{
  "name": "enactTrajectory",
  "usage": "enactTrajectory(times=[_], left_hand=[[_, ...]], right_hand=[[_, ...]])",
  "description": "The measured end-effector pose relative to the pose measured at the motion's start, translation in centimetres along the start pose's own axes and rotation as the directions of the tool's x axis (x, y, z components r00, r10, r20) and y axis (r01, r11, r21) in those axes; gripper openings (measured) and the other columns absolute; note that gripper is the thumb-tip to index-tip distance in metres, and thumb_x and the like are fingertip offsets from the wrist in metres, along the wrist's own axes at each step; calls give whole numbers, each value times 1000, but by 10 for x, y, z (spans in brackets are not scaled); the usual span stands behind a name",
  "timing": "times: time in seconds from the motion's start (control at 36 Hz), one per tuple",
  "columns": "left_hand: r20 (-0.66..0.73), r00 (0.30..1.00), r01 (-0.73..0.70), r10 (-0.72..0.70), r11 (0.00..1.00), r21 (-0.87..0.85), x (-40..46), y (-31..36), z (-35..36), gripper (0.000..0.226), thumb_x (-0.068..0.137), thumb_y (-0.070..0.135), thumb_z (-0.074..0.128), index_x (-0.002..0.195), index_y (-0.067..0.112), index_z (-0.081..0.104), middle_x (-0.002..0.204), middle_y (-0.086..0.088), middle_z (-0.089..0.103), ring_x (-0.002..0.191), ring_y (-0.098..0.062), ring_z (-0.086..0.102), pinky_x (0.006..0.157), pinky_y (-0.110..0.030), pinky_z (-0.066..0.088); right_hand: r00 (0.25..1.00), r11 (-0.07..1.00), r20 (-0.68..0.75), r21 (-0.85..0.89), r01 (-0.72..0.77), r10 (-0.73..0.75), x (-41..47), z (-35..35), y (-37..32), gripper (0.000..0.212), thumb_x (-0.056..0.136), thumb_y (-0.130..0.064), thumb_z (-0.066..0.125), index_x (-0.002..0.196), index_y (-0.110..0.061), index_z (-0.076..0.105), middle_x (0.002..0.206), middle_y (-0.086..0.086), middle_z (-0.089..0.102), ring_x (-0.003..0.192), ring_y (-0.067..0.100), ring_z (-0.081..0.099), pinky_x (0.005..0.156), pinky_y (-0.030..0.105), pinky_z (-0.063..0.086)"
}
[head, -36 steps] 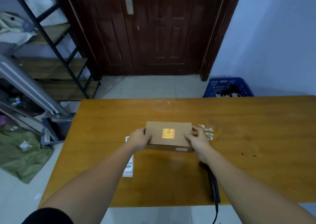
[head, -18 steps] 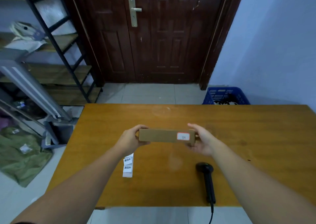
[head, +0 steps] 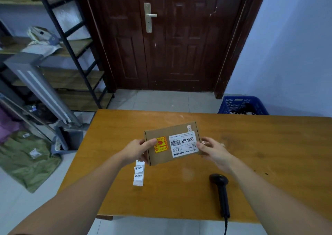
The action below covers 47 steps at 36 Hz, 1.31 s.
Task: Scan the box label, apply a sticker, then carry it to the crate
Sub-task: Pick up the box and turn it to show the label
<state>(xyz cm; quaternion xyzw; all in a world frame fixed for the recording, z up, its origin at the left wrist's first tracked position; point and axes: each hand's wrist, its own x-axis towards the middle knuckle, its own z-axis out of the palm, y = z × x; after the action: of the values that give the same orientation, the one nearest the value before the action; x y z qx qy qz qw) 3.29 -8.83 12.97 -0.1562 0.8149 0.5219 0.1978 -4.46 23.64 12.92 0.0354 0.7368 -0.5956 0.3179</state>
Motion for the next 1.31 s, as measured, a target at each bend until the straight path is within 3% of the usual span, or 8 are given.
enactTrajectory(times=[0.19,0.36,0.5,0.64,0.83,0.97,1.14,1.31], left_hand=[[10,999,36,-36,995,-90,1,7,4,79,75,83,61,122,20,65,107,-3,77,81,-17,79,69,-28,63],[-113,993,-22,26,999,33,14,22,-4,82,79,71,74,143,24,53,134,1,61,115,-18,63,89,-34,52],[81,996,-60,45,978,201,25,49,17,89,81,76,67,152,26,45,145,1,58,119,-15,56,89,-31,48],[153,988,-46,27,992,117,32,62,37,64,75,66,81,126,29,66,112,8,78,101,-10,74,82,-31,58],[-161,986,7,-43,975,-221,30,53,18,64,76,56,85,122,15,68,105,-4,80,97,-26,77,89,-48,63],[-396,864,-34,-311,749,-662,30,52,7,64,82,47,84,129,9,61,109,-10,76,96,-30,74,80,-48,65],[-367,826,-64,-428,576,-815,27,55,31,45,89,46,78,111,15,54,103,-9,73,89,-26,73,63,-41,62],[-376,875,86,-306,861,-501,23,27,43,54,92,51,73,120,7,58,112,-11,72,94,-27,73,83,-45,65]], right_hand=[[996,962,87,270,-32,9,0,-5,2,41,83,-23,80,116,-14,57,112,10,79,106,25,75,83,35,63],[993,989,110,-137,50,-35,1,-13,-20,37,92,-29,73,126,-20,65,107,0,80,102,15,75,94,39,60],[978,936,208,-344,80,-8,5,5,-35,21,93,-34,71,114,-34,69,103,-9,80,103,11,73,95,38,60],[963,897,269,-421,134,-17,6,27,-42,22,94,-44,68,115,-39,71,106,-10,78,104,13,69,84,31,59],[997,998,74,-55,-15,19,10,15,-22,91,82,-53,73,158,-21,33,144,5,58,119,20,61,90,34,56],[992,976,-29,185,-119,126,9,11,-10,108,72,-53,80,160,-20,27,144,11,56,123,30,59,103,48,52],[993,966,20,227,-120,118,6,53,-13,64,96,-38,67,151,-21,39,131,7,63,112,33,67,95,51,57],[990,967,-104,244,-66,94,7,48,-2,41,100,-27,64,138,-16,52,127,10,67,110,30,68,94,48,59]])
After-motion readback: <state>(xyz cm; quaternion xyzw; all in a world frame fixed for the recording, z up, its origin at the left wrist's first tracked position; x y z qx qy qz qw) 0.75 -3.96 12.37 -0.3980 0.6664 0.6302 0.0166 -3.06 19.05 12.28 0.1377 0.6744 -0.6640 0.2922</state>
